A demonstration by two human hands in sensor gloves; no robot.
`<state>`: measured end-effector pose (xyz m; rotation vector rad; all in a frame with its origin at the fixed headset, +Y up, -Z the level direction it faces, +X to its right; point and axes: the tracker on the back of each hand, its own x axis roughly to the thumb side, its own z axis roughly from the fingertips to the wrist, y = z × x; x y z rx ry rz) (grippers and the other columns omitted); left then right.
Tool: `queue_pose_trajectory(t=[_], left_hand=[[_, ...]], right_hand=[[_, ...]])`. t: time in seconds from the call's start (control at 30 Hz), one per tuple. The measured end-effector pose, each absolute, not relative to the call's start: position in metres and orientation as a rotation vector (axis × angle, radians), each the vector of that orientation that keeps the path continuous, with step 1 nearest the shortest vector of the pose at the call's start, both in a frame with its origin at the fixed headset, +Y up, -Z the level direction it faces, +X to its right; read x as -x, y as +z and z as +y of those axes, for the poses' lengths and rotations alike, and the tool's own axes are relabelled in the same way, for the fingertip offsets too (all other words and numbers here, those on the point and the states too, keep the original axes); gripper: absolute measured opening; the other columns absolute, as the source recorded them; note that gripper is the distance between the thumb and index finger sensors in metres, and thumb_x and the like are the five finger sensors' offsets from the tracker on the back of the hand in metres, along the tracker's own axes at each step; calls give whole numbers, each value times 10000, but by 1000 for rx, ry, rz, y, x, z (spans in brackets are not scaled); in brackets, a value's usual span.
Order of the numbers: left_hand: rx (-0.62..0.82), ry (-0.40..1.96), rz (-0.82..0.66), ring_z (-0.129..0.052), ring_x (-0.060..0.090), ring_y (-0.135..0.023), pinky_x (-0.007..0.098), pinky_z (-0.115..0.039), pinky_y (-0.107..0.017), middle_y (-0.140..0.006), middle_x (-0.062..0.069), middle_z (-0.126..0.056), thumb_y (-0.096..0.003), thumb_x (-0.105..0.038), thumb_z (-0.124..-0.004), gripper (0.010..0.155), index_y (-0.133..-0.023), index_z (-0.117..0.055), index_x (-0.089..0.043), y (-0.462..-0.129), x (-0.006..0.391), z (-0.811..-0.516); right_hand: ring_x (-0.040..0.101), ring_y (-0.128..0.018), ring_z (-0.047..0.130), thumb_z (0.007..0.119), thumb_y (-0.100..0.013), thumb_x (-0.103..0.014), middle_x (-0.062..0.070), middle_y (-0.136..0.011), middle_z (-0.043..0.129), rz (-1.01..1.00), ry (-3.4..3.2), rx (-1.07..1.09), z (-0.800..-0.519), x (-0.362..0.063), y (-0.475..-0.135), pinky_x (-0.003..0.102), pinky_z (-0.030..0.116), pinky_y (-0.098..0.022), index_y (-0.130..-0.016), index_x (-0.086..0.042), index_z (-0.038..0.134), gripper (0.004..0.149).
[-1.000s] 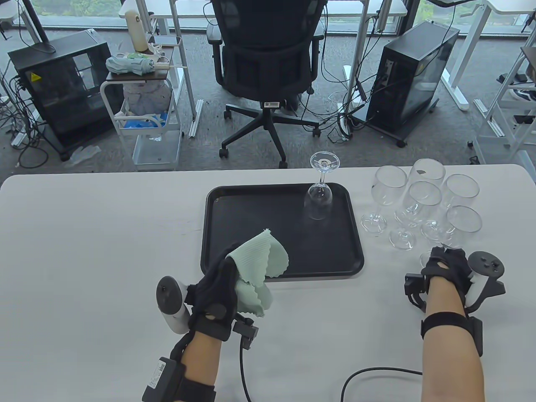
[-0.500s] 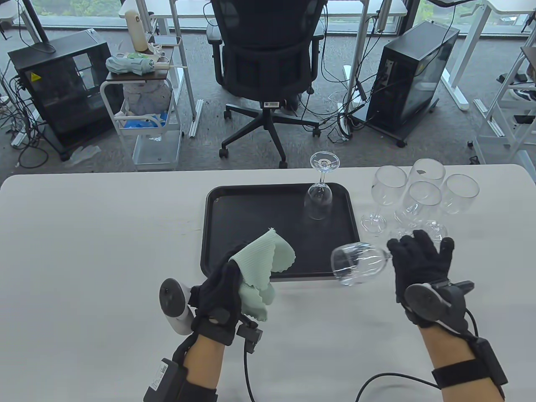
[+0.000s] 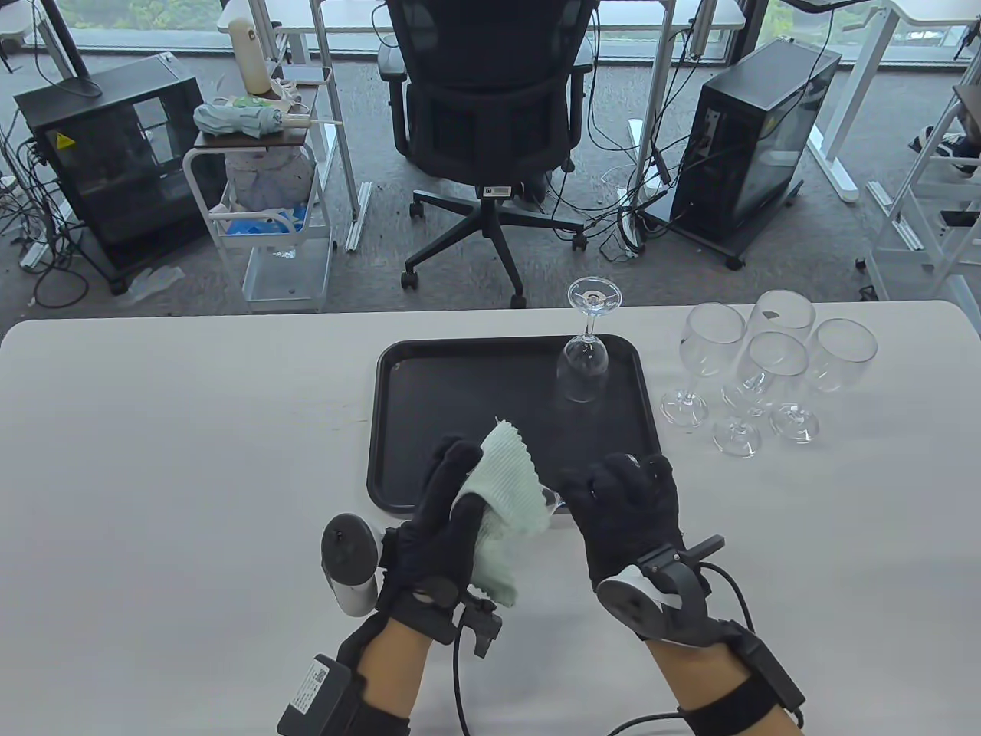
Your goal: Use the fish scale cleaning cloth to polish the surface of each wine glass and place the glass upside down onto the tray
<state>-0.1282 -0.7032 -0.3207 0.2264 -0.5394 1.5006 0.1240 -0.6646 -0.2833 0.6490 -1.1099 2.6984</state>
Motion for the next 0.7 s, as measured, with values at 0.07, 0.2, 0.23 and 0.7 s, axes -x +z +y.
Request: queue_pose_trajectory(t=[0.07,0.2,0.23,0.7], left_hand=[[-223,1483,-547,-484,369,-1065,633,-711,-638,-1207,17,-317,-514,-710,-697,716,-1100,-417,-408,-320,128,-702],[-303,1441,-493,-618,402,-982,614,-806,-510,-1148,38,-474,-512,-673,-739,638,-1038,-570,-353,-317,129,-700],[-317,1421,-470,-643,399,-971,607,-822,-494,-1137,36,-500,-509,-666,-745,625,-1027,-590,-354,-317,130,-700],[-279,1365,-649,-571,351,-1033,575,-798,-556,-1184,4,-379,-504,-709,-696,697,-1071,-448,-388,-320,117,-704]], right_hand=[[333,-928,652,849,-514,-253,72,-913,807,-1164,2681,-661,-664,-127,-280,638,676,-643,-972,-328,718,482],[321,-948,663,847,-519,-421,39,-988,755,-1115,2519,-758,-668,-145,-284,556,774,-629,-1002,-364,638,529],[350,-987,575,852,-510,-468,68,-1052,663,-1044,2344,-778,-671,-157,-288,569,743,-650,-1035,-357,567,608],[358,-507,897,729,-494,-704,179,-936,704,-254,1676,-427,-709,-206,-330,309,883,-211,-1083,-309,528,737]])
